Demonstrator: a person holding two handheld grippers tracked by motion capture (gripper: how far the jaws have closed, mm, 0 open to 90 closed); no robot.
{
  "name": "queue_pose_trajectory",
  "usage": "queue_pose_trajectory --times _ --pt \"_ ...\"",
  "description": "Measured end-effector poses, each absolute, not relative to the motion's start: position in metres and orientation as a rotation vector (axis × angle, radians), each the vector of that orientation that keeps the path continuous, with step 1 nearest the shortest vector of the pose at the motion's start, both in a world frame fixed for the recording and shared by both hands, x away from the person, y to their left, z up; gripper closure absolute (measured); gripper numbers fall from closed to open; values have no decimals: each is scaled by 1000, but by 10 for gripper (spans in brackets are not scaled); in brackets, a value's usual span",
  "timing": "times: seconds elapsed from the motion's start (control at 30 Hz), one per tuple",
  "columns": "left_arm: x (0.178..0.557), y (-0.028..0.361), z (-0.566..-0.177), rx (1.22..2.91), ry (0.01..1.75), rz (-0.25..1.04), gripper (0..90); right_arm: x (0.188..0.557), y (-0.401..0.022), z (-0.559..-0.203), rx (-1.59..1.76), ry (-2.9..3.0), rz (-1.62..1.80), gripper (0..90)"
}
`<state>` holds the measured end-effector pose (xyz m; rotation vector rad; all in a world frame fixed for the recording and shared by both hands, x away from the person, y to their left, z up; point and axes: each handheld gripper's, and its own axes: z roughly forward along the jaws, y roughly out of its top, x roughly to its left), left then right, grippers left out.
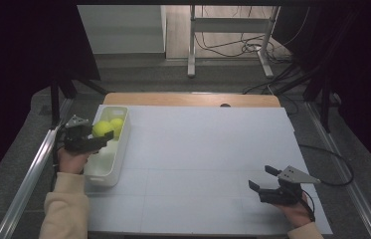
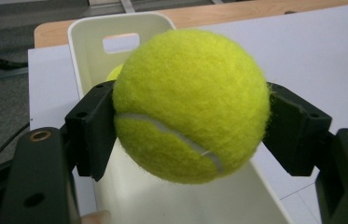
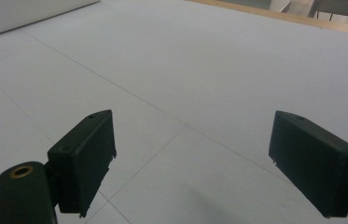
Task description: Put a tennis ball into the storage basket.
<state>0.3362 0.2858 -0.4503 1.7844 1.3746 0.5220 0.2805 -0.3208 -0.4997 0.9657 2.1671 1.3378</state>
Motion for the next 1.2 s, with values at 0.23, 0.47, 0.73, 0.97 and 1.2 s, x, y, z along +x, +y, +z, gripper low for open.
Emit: queue_pose_trajectory --times 0.23,0.47,0.73,0.97,1.2 --pt "339 282 -452 1841 1397 539 261 280 -321 -500 965 2167 1337 151" --pt "341 280 -453 1871 1397 517 261 280 -321 -500 965 2167 1336 151" --pt "340 281 -453 1867 1407 510 258 281 -321 -500 965 2166 1338 150" --pt "337 286 -447 1813 1409 532 151 280 -321 -499 965 2165 1341 150" --pt "334 284 -444 1803 1373 535 135 280 -321 -499 965 2164 1344 150"
